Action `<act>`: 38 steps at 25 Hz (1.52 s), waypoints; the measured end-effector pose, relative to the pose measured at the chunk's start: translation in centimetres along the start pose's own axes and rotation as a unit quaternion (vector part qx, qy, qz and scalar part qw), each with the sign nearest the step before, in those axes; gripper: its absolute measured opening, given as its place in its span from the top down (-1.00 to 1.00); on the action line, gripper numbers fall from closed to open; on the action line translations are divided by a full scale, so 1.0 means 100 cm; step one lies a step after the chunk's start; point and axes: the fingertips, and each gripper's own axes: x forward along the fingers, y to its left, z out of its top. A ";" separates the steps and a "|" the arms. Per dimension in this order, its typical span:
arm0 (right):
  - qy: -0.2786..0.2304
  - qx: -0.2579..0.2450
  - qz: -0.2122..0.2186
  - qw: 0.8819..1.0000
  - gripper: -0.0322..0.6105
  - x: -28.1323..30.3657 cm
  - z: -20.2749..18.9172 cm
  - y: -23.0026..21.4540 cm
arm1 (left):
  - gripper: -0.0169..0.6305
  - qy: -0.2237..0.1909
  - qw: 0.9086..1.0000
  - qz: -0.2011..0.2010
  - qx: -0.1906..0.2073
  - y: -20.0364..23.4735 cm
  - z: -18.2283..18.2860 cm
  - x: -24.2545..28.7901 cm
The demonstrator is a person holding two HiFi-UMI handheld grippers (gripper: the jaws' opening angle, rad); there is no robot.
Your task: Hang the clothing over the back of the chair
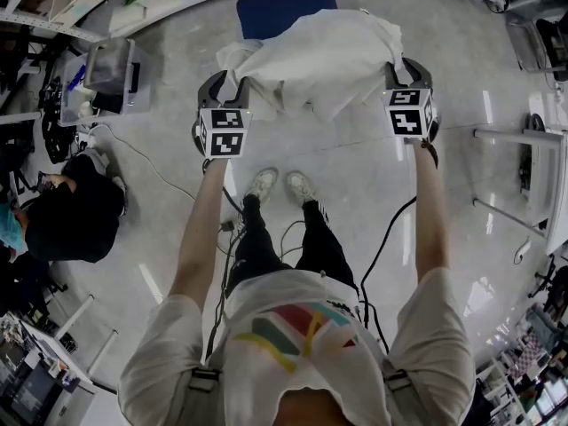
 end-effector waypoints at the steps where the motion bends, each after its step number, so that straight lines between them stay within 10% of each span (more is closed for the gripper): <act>1: 0.001 0.001 -0.001 1.000 0.54 -0.001 -0.001 0.001 | 0.47 0.000 1.000 -0.001 -0.001 0.000 0.000 -0.001; 20: -0.021 -0.003 0.008 1.000 0.54 -0.023 0.015 0.013 | 0.45 -0.027 1.000 -0.003 -0.001 0.003 0.018 -0.018; 30: -0.089 -0.007 -0.055 0.995 0.81 -0.065 0.086 -0.024 | 0.46 -0.102 0.995 0.021 0.006 0.024 0.098 -0.049; 38: -0.186 0.011 -0.117 0.976 0.88 -0.138 0.168 -0.058 | 0.89 -0.215 0.975 0.052 -0.002 0.048 0.194 -0.113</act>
